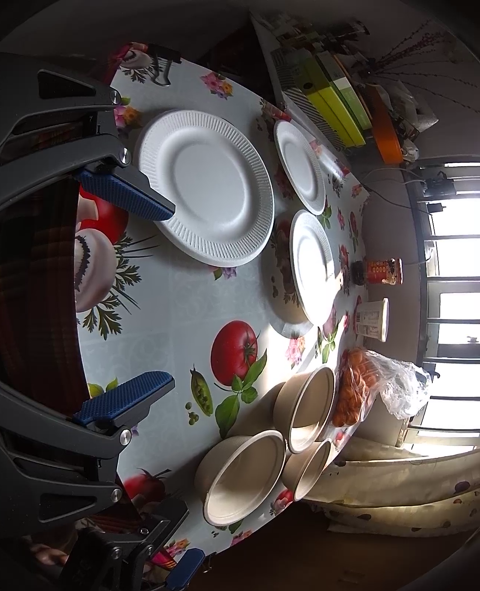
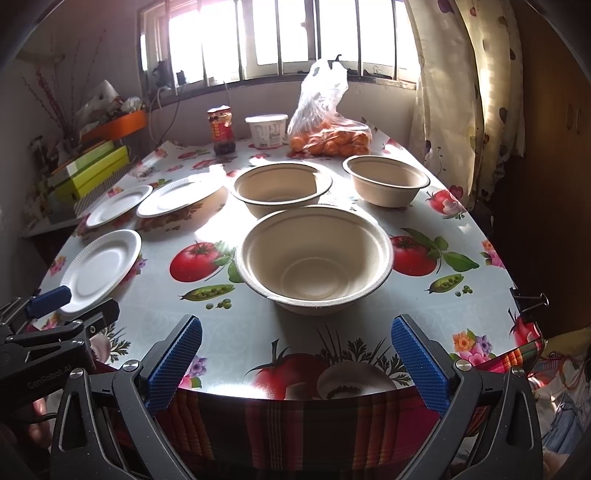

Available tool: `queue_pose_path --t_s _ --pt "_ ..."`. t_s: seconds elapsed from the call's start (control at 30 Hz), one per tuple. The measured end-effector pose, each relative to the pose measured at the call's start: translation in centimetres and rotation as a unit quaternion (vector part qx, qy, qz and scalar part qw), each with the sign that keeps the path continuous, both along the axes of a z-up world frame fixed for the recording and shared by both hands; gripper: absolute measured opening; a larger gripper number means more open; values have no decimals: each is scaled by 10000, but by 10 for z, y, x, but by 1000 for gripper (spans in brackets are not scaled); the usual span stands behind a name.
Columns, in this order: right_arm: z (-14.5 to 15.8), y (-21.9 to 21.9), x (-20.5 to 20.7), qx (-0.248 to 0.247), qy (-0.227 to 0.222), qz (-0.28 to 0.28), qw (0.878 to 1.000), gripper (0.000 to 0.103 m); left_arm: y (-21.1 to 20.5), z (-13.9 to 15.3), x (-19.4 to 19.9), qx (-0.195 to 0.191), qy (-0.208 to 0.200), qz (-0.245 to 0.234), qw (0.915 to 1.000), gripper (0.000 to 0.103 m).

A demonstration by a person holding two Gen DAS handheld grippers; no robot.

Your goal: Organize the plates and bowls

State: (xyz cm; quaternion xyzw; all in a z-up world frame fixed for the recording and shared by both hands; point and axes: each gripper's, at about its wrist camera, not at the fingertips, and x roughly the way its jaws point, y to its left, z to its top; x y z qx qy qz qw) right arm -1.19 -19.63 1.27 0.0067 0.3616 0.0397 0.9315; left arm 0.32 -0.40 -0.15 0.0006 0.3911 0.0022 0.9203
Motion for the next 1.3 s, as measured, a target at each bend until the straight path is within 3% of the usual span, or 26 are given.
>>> queue_pose_path --t_s 1.3 --pt "0 0 1 7 -3 2 10000 103 3 -1 -1 10 -4 25 10000 84"
